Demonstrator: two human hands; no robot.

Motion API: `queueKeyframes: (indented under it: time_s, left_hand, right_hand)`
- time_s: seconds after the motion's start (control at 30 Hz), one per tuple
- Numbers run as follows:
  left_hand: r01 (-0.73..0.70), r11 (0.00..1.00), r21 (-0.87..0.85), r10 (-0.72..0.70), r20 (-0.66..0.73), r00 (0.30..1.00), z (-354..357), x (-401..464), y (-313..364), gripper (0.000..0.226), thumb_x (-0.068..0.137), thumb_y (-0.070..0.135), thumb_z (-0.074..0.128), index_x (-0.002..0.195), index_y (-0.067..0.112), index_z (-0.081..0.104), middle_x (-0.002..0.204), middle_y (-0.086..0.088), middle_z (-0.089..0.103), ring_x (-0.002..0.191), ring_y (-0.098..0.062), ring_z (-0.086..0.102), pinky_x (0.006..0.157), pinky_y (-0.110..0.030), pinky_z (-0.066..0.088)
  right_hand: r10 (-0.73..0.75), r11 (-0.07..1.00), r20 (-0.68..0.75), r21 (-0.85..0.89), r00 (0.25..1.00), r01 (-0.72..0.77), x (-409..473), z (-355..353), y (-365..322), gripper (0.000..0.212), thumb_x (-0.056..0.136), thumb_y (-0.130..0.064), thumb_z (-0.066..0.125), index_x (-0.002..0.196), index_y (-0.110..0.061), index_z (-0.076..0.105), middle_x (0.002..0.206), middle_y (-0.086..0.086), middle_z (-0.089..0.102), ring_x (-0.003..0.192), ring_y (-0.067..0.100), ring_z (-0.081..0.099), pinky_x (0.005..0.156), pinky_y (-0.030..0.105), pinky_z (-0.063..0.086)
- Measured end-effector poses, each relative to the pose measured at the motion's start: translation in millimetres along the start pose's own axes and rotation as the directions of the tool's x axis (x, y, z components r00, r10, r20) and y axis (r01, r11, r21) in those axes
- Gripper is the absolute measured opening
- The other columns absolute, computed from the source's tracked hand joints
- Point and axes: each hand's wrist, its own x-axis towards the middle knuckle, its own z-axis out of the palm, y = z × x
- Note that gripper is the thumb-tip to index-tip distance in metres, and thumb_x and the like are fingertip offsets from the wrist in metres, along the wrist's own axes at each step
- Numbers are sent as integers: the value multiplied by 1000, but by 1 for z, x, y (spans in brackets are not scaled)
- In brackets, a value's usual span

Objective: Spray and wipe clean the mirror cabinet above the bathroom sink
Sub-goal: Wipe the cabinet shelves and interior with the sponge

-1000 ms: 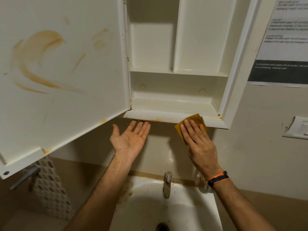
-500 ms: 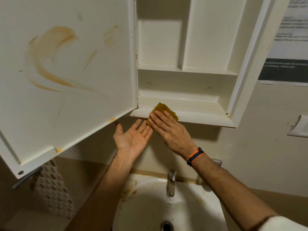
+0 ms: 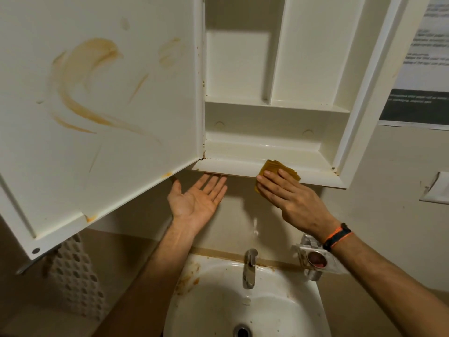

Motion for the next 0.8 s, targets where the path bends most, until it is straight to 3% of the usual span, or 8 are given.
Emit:
queueKeyframes:
  time_s: [0.3,0.43,0.6,0.8]
  left_hand:
    - [0,1000,19,1,-40,999,1,1,2,79,94,65,25,124,-4,51,147,-25,40,140,-37,35,113,-50,29]
    - [0,1000,1,0,-21,1000,1,2,2,80,94,65,25,129,-3,48,143,-26,45,131,-42,46,114,-52,32]
    - [-25,999,-46,24,-28,999,3,2,-6,75,94,65,32,122,-2,52,132,-27,51,122,-44,52,110,-53,36]
    - [-52,993,-106,48,-41,998,8,2,-15,72,93,63,38,123,-2,51,127,-27,52,118,-43,53,106,-54,39]
  right_hand:
    - [-104,993,22,54,994,103,75,3,-30,52,88,-5,30,133,-6,57,144,9,51,136,26,45,115,43,30]
    - [-96,995,48,41,994,94,55,1,-20,53,88,-5,28,130,-7,60,142,8,52,135,24,46,115,43,30]
    - [-20,994,-9,104,1000,21,-8,-4,11,52,84,5,34,124,-6,65,138,9,56,130,27,51,112,47,36]
    - [22,995,-18,94,1000,-20,-28,-6,22,53,82,5,35,125,-6,65,139,10,55,132,28,49,116,44,26]
